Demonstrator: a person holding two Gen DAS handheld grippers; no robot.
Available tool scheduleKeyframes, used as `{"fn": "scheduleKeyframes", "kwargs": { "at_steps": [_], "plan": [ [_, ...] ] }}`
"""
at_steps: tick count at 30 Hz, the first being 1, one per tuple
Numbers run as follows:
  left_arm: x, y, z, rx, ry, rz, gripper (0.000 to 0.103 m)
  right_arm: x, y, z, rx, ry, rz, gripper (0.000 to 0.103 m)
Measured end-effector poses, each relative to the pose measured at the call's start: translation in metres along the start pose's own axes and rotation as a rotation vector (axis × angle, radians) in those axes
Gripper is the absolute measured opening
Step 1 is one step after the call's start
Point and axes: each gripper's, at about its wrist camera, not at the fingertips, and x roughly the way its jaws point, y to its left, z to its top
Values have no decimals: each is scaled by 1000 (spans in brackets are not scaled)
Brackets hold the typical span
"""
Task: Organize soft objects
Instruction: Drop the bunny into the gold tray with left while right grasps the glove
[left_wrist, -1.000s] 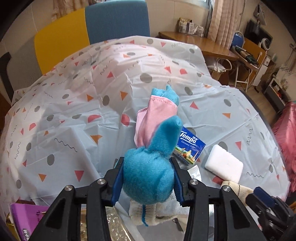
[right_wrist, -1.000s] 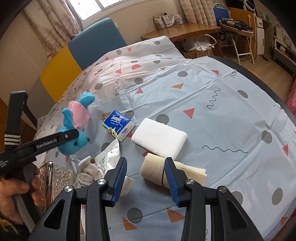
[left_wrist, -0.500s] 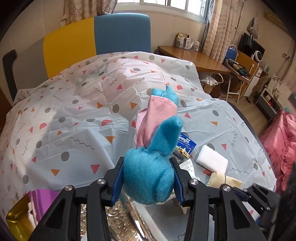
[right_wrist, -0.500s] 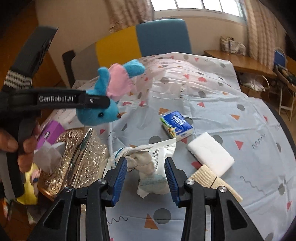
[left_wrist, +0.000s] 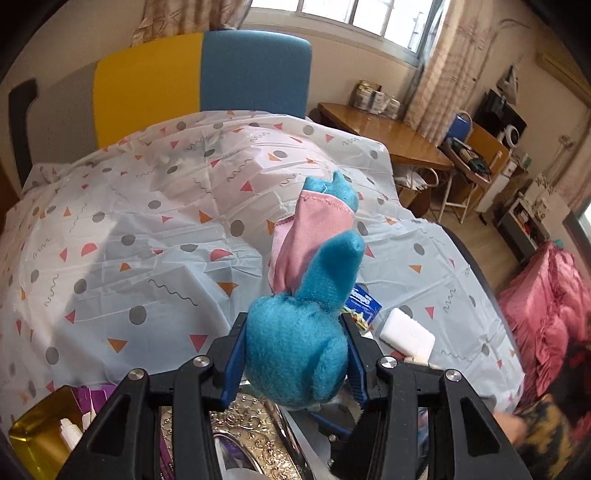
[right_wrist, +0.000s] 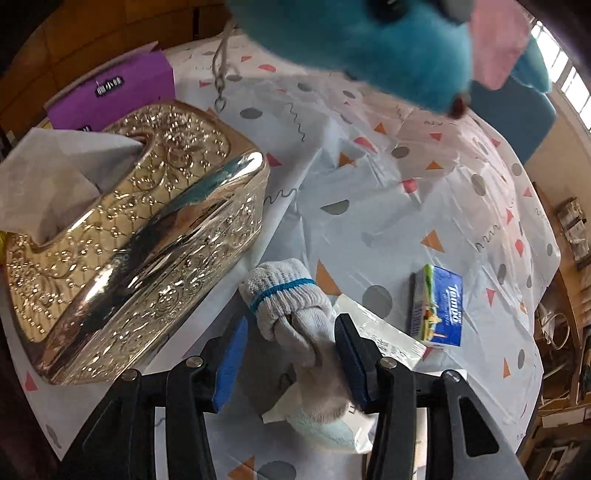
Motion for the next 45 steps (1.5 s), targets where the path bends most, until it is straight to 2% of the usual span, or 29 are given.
{"fn": "scheduleKeyframes", "kwargs": {
  "at_steps": [1,3,4,8,16,20,27,32,35,39,42,45],
  "plan": [
    [-1,5,1,-16,-3,-4,48,6,2,1,6,9,7,32],
    [-4,15,1,-41,-15,3,48,12,3,1,40,1,1,22],
    [-7,21,0,-57,-25,10,48,12,2,0,64,-11,2,20],
    [-20,51,-3,-113,-59,37,48,6,-1,-12,175,-40,-17,17],
    [-44,120,-12,-253,-100,100,48,-8,-19,-47,434,-36,25,17],
    [-67,162,-27,-325,-145,171,48,-14,-14,-59,482,-41,20,17],
    [-117,235,-92,-429,-213,279,49,-18,6,-78,489,-55,-1,17],
    [-128,277,-168,-532,-180,322,49,-18,14,-80,487,-55,-37,18],
    [-128,291,-212,-592,-152,307,49,-17,20,-81,478,-47,-64,18],
    [-116,293,-256,-666,-102,252,49,-17,19,-83,493,-47,-62,18],
    [-106,299,-266,-710,-79,245,50,-19,19,-85,501,-51,-61,18],
    [-103,304,-261,-743,-91,230,56,-14,17,-81,494,-52,-69,19]
  ]
}}
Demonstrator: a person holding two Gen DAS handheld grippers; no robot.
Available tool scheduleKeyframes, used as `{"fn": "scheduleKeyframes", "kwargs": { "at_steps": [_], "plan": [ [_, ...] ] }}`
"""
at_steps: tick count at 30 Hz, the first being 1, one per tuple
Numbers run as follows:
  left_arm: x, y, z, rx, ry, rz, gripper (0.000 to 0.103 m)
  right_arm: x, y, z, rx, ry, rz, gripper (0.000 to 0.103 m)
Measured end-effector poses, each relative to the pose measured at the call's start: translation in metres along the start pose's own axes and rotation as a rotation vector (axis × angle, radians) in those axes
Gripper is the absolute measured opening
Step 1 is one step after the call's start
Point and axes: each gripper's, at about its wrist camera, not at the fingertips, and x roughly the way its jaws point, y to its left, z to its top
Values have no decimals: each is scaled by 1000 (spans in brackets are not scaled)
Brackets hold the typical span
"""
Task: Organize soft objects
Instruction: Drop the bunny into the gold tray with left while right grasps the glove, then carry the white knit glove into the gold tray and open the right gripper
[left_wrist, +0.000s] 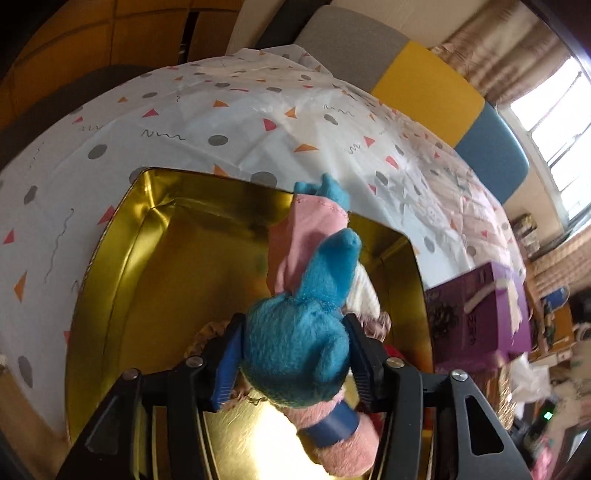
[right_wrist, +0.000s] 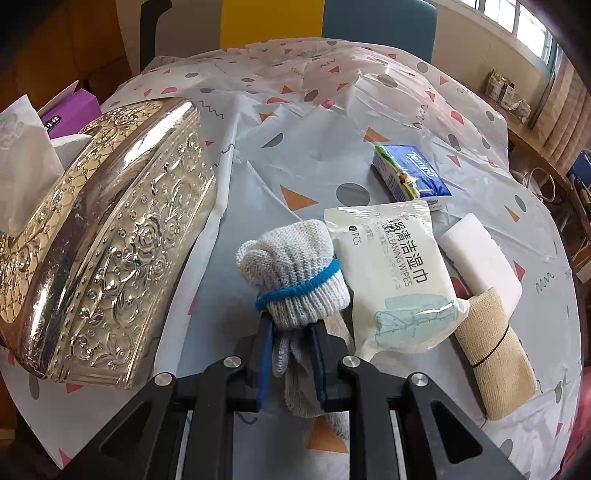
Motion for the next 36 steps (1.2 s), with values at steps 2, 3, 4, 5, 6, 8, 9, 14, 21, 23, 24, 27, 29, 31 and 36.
{"fn": "scheduleKeyframes", "kwargs": {
  "at_steps": [2,3,4,5,6,8,9,14,21,23,24,27,29,31,36],
  "plan": [
    [0,-3,5,6,-24,26,62,1,1,0,-6,-2,-8,19],
    [0,-5,5,21,-30,43,67,0,2,-1,-11,-4,-12,19],
    [-1,-6,6,30,-34,57,71,0,3,-1,-14,-5,-16,19],
    [-4,-8,4,37,-44,72,73,-1,3,-2,-16,-6,-18,19],
    [-8,-8,1,45,-64,92,75,0,3,-2,-16,-7,-19,19],
    [-15,-8,-5,68,-102,127,75,0,3,-2,-13,-11,-19,19],
    [-19,-9,-8,79,-118,135,75,0,2,-2,-13,-12,-20,19],
    [-41,-12,-30,134,-206,187,76,0,2,-2,-15,-17,-24,18],
    [-68,-36,-57,247,-285,186,76,-1,2,-3,-17,-21,-25,18],
    [-74,-42,-63,262,-303,181,78,-1,2,-2,-16,-21,-26,18],
    [-77,-45,-66,273,-309,181,80,-1,2,-2,-16,-21,-26,18],
    [-82,-53,-73,306,-323,180,82,-1,1,-1,-13,-22,-26,18],
    [-84,-57,-77,318,-327,182,83,-1,0,0,-2,-22,-21,18],
    [-85,-60,-81,334,-325,189,83,-1,-3,1,15,-25,-15,18],
    [-84,-61,-89,357,-312,203,83,0,-10,4,66,-32,19,18]
  ]
}}
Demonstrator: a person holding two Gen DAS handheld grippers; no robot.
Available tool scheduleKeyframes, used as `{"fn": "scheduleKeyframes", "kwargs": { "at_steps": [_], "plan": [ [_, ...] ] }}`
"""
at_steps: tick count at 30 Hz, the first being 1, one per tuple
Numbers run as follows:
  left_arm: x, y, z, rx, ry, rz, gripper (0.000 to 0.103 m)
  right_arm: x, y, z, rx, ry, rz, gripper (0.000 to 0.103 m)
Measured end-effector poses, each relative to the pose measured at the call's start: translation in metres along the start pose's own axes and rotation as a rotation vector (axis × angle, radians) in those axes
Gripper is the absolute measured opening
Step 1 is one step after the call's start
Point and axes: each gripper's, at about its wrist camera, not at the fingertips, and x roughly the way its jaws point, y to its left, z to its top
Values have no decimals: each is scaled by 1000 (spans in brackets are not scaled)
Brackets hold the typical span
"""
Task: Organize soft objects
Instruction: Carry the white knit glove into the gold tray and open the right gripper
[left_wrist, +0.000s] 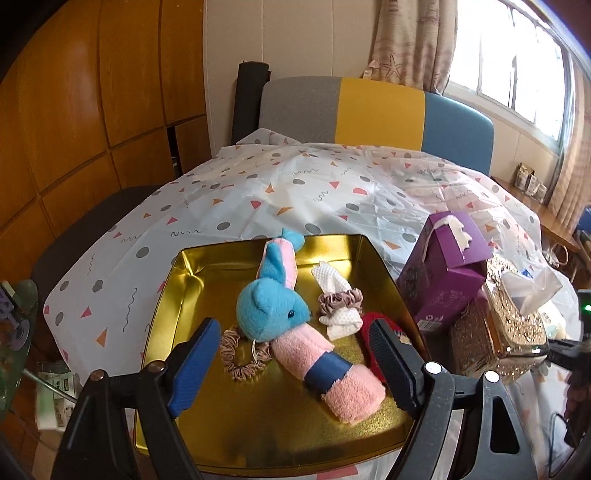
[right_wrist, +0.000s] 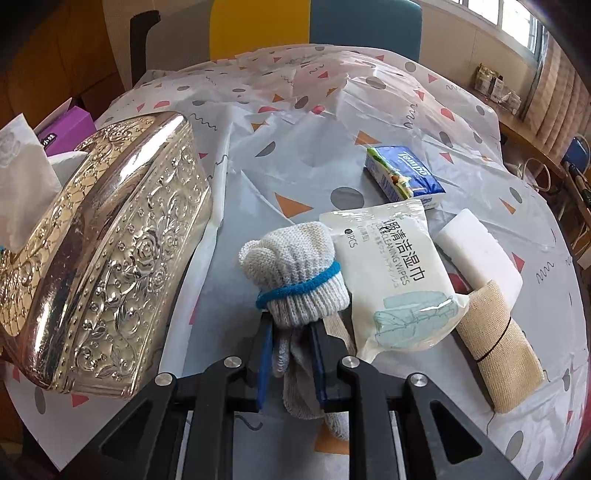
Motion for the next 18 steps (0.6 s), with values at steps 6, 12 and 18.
{"fn": "scheduleKeyframes", "kwargs": {
  "at_steps": [6,12,18],
  "plan": [
    [2,-1,-7,21,14,-7,83,-1,-9,5,76,-8,41,17],
    [4,1,-10,24,25,-16,83,-17,-19,18,154,-58,60,15],
    [5,3,-13,26,32,-19,83,-45,-21,50,194,-132,55,16]
  ]
}}
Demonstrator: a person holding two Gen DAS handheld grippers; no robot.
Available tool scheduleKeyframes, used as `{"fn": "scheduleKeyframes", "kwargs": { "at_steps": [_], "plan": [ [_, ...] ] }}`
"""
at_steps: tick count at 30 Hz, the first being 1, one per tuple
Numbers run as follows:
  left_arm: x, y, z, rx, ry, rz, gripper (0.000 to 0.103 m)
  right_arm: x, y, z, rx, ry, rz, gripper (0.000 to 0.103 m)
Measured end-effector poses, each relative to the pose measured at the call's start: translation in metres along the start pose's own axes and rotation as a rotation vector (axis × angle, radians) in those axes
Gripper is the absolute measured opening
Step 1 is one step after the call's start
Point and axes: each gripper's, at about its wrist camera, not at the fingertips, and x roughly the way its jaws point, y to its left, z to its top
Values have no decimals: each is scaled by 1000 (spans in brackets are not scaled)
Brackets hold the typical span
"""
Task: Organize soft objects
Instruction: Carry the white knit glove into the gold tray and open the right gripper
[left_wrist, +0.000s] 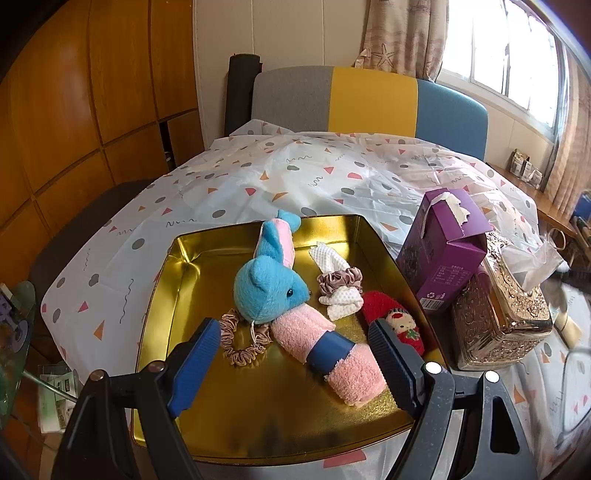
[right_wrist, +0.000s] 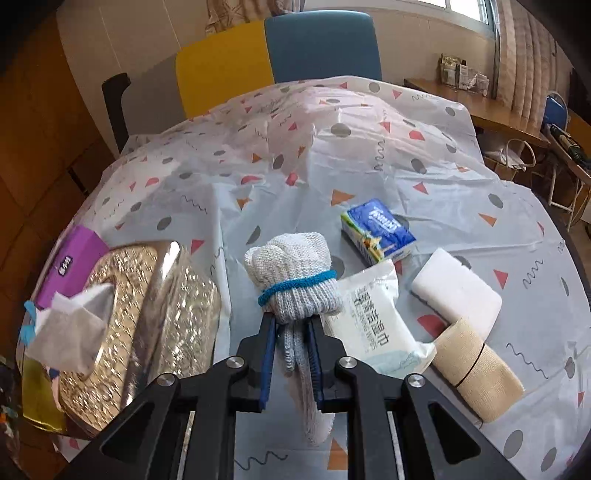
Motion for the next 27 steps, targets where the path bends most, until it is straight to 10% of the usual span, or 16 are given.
{"fn": "scheduleKeyframes", "kwargs": {
  "at_steps": [13,19,27],
  "plan": [
    [1,19,-1,-42,-2,25,83,-80,166,51,-286,-181,262,16],
    [0,47,-1,-106,-7,67,83,-58,262,5,-449,-45,415,16],
    [-2,73,-7,-157,-5,103,83,29,339,-63,-590,173,388,16]
  ]
}}
